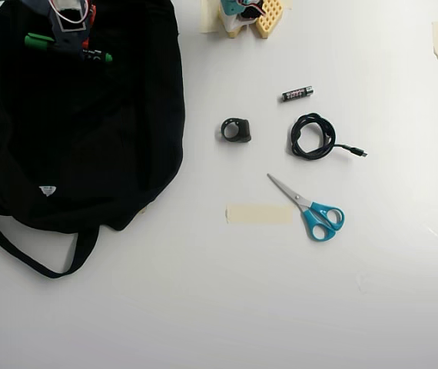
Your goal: Put the green marker into the black bag
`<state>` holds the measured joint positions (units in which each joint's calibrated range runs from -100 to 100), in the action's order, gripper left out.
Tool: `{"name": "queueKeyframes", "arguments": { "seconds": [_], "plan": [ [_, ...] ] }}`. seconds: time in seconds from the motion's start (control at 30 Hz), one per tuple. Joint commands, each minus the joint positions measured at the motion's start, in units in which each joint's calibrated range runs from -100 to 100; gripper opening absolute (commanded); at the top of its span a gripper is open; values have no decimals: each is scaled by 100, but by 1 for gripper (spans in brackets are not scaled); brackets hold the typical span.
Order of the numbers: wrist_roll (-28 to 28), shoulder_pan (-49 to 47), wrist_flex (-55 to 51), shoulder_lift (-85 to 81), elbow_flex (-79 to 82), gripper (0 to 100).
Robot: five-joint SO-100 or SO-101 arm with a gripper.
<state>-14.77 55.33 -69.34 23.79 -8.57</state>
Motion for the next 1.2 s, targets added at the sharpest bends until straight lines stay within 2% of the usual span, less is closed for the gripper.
{"name": "queueKeyframes", "arguments": {
  "seconds": [0.0, 0.13, 0.23, 0.3, 0.37, 0.5, 0.6, 0.67, 0.83, 1.07, 1.17],
  "plan": [
    [25, -230, -68, -63, -42, 17],
    [30, -492, -542, -196, -69, 21],
    [114, -1067, -818, -370, -122, 25],
    [114, -1621, -1042, -1051, -131, 25],
    [298, -2735, -1369, -1955, -131, 25],
    [329, -5017, -1567, -3150, -140, 24],
    [319, -6079, -1533, -3640, -140, 24],
    [303, -6699, -1524, -3922, -140, 15],
    [271, -6916, -1533, -4229, -51, 2],
    [366, -7066, -1645, -4901, 273, 2],
    [654, -6961, -1972, -5316, 650, 2]
  ]
}}
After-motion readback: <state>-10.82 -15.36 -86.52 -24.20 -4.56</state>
